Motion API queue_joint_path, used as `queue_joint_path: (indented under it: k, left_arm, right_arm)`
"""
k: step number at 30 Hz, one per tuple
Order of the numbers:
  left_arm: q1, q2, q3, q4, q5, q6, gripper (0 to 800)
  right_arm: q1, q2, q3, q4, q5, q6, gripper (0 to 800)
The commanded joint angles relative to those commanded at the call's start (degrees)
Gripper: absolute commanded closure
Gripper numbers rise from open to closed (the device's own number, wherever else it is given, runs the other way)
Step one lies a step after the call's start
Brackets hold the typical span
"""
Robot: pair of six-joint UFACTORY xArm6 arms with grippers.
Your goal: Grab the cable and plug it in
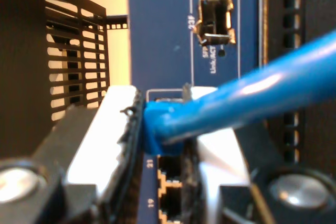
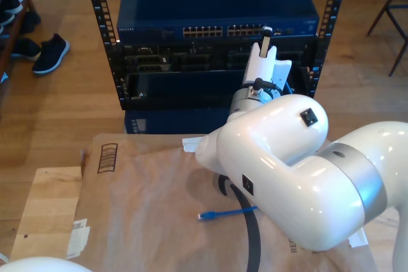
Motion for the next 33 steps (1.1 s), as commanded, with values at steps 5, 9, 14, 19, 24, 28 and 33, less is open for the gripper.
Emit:
queue_joint_path:
  k: [5,9,14,19,24,28,33]
  left_arm:
    - [0.0,0.0,0.1,0.0,0.0,0.0,1]
    - [0.0,0.0,0.1,0.0,0.0,0.0,1]
    - [0.0,0.0,0.1,0.0,0.0,0.0,2]
    - [0.0,0.0,0.1,0.0,0.0,0.0,1]
    - [0.0,0.0,0.1,0.0,0.0,0.0,2]
    - [0.0,0.0,0.1,0.0,0.0,0.0,2]
    - [0.0,0.0,0.1,0.0,0.0,0.0,2]
  right_arm:
    - [0.0,0.0,0.1,0.0,0.0,0.1,800]
    - [0.1,0.0,0.1,-0.1,0.0,0.1,800]
    - [0.2,0.1,0.1,-1.1,0.0,-0.1,800]
    - [0.2,0.5,-0.3,-3.3,0.0,-0.1,800]
    - [0.1,0.8,0.4,-3.3,-0.1,0.0,800]
    - [0.0,0.8,1.7,-3.3,-0.6,0.1,800]
    - [-0.1,0.8,1.2,-3.3,-0.8,0.1,800]
